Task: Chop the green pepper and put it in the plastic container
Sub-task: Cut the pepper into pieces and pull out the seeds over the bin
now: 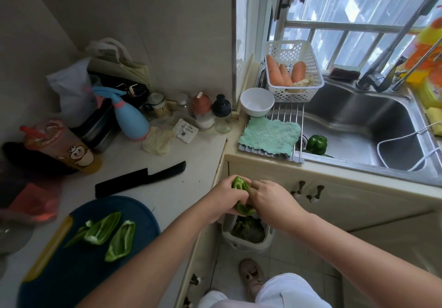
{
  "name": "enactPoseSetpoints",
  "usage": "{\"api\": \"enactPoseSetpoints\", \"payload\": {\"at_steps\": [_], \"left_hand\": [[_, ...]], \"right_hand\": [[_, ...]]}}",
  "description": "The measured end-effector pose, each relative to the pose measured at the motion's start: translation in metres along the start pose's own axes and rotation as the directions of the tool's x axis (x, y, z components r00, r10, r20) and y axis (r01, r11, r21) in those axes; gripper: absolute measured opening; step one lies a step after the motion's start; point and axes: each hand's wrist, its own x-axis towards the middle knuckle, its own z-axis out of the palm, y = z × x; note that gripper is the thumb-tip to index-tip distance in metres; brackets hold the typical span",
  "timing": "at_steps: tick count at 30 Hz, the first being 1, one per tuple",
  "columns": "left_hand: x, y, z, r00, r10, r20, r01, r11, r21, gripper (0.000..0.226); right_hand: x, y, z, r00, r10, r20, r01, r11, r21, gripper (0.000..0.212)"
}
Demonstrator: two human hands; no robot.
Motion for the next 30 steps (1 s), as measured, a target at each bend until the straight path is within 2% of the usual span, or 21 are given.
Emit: {"api": "enactPoseSetpoints", "payload": {"at_steps": [3, 6, 8, 10, 12, 16, 19, 23, 26, 30], "left_hand": [[-0.002, 0.003, -0.004, 0.998, -0.011, 0.066, 0.011, 1.000, -0.007, 0.042], [-0.004, 0.002, -0.005, 0.984, -0.043, 0.174, 0.060, 0.994, -0.092, 0.030], [-0.003, -0.004, -0.005, 0.978, -0.059, 0.202, 0.085, 0.989, -0.123, 0.030], [-0.003, -0.011, -0.006, 0.977, -0.068, 0.203, 0.107, 0.976, -0.187, 0.040], [-0.001, -0.017, -0.011, 0.978, -0.068, 0.199, 0.119, 0.958, -0.259, 0.047], [0.001, -0.022, -0.022, 0.980, -0.063, 0.189, 0.132, 0.916, -0.379, 0.053], [-0.002, -0.020, -0.024, 0.979, -0.038, 0.201, 0.120, 0.905, -0.409, 0.043], [-0.001, -0.021, -0.024, 0.979, -0.030, 0.204, 0.124, 0.874, -0.470, 0.041], [-0.001, -0.020, -0.023, 0.979, -0.022, 0.201, 0.120, 0.864, -0.489, 0.044], [-0.002, -0.018, -0.020, 0.984, -0.008, 0.180, 0.092, 0.880, -0.467, 0.048]], "right_hand": [[-0.005, 0.000, -0.005, 0.989, 0.056, -0.136, -0.032, 0.985, 0.170, 0.007], [-0.005, -0.002, -0.010, 0.942, 0.229, -0.245, -0.124, 0.917, 0.380, 0.012], [-0.002, 0.004, -0.015, 0.900, 0.379, -0.217, -0.224, 0.827, 0.516, 0.011], [0.000, 0.013, -0.019, 0.869, 0.468, -0.163, -0.296, 0.754, 0.586, 0.012], [-0.001, 0.021, -0.017, 0.883, 0.456, -0.112, -0.332, 0.775, 0.538, 0.014], [-0.003, 0.028, 0.006, 0.912, 0.406, 0.054, -0.402, 0.860, 0.315, 0.023], [-0.005, 0.031, 0.017, 0.907, 0.409, 0.100, -0.420, 0.868, 0.263, 0.022], [-0.005, 0.032, 0.013, 0.904, 0.423, 0.060, -0.424, 0.871, 0.249, 0.021], [-0.003, 0.029, 0.007, 0.911, 0.412, 0.023, -0.401, 0.871, 0.283, 0.007], [-0.001, 0.019, -0.004, 0.925, 0.361, -0.116, -0.282, 0.859, 0.427, 0.019]]}}
